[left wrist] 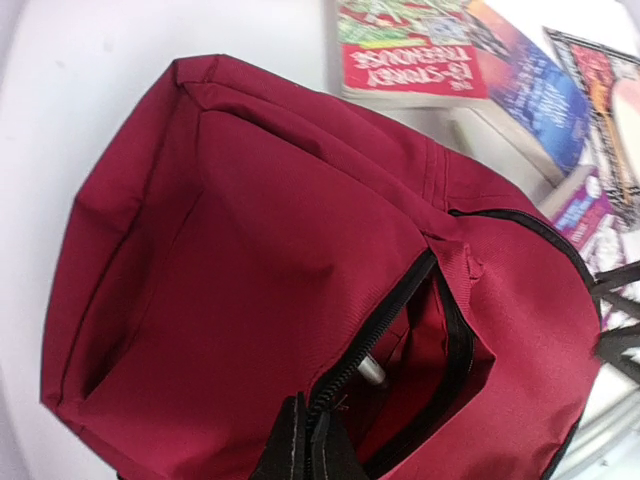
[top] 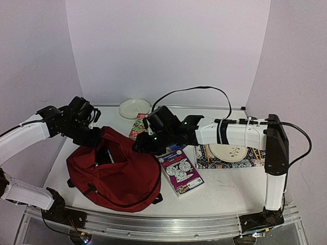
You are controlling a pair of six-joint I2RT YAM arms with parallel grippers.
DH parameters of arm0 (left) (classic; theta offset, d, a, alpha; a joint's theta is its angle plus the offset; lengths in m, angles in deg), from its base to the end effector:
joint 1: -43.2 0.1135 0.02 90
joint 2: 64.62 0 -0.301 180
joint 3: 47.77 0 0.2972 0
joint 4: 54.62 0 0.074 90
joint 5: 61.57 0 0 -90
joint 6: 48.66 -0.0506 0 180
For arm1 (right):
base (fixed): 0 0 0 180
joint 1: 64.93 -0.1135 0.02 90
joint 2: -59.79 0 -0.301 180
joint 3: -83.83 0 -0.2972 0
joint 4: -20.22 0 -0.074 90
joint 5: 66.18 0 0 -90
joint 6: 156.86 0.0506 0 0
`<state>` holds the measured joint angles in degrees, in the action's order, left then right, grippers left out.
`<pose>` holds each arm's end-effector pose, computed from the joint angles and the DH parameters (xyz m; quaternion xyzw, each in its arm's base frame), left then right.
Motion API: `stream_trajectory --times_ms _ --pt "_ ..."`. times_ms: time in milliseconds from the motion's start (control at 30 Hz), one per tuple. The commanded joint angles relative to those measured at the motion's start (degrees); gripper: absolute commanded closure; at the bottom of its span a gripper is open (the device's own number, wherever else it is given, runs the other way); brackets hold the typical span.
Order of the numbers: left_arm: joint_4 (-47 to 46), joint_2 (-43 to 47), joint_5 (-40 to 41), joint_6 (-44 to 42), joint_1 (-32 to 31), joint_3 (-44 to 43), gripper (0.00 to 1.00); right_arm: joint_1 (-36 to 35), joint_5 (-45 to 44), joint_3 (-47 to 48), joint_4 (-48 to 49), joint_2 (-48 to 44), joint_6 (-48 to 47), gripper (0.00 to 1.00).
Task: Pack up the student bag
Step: Adjust the student bag at the corner of the board, then adjust the book at the center of the board.
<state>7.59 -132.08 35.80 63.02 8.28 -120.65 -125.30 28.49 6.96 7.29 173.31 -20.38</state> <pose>0.2239 -0.1484 0.3157 0.0920 0.9521 -0.0810 0.2803 0.2667 0.4773 0.2866 -0.1232 0.8259 0.4613 0.2999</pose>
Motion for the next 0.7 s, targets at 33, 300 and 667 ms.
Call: stream_trajectory --times_ms 33,300,667 --pt "3.14 0.83 11.78 -4.51 0.2 -4.63 1.0 0.79 -11.69 -1.51 -11.81 -2.74 -7.9 0.44" --pt "4.93 0.55 19.31 -7.71 0.2 -6.73 1.0 1.01 -20.23 3.48 -19.89 2.41 -13.9 0.4" --pt "4.94 1.43 20.49 -7.51 0.2 -7.01 1.0 0.98 -24.54 15.32 -21.68 14.91 -21.03 0.42"
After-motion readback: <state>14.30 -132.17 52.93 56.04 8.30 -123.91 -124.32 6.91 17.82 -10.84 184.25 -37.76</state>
